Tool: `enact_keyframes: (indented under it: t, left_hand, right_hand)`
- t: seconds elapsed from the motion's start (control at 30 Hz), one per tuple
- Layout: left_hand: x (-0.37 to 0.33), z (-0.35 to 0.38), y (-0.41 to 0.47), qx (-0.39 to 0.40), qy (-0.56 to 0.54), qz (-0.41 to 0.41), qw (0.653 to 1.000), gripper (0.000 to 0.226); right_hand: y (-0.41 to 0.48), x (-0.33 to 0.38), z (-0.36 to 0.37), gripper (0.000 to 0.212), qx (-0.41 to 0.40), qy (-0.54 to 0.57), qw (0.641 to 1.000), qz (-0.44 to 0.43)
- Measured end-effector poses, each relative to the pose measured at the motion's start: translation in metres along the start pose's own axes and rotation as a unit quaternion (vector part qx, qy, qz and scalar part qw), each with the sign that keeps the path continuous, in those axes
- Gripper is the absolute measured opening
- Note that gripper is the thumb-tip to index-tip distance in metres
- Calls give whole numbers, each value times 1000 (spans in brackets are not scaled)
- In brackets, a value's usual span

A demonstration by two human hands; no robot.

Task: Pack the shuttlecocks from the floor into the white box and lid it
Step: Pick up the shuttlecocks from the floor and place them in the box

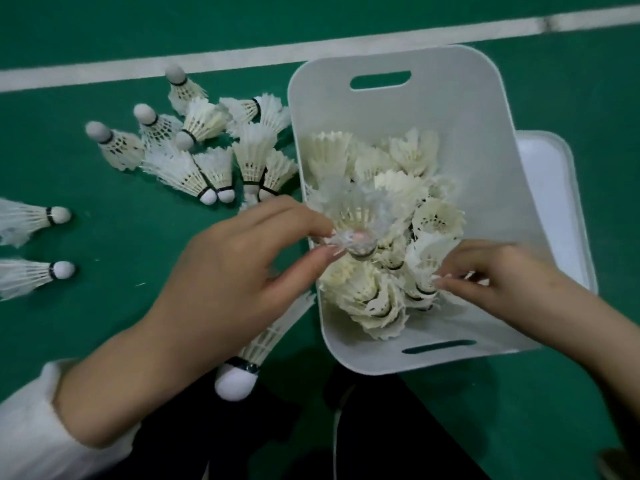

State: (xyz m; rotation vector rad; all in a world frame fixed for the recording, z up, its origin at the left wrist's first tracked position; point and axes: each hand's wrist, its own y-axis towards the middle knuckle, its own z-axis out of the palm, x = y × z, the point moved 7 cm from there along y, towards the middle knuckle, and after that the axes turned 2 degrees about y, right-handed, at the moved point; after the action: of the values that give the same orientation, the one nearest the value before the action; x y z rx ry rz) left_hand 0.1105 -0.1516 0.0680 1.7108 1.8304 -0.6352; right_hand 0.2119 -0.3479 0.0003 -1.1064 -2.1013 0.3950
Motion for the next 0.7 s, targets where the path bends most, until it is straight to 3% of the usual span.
enact_keyframes:
  t: [0.13,0.27,0.33,0.53,0.7]
  left_hand:
    - [-1,5,2,11,8,-5,1000,22]
    - [-3,10,5,20,5,-5,1000,20]
    - [-4,13,5,28,3,-2,1000,19]
    - [-6,19,5,48,1,7,999,22]
    - [-7,21,4,66,2,7,998,24]
  right_hand:
    - [3,-11,16,16,83,-48,994,53]
    - [5,-10,36,7,150,-33,987,51]
    - [6,-10,38,15,154,-42,986,46]
    - [-3,0,0,42,54,-29,998,-14]
    - [-23,35,-49,30,-135,95,977,-138]
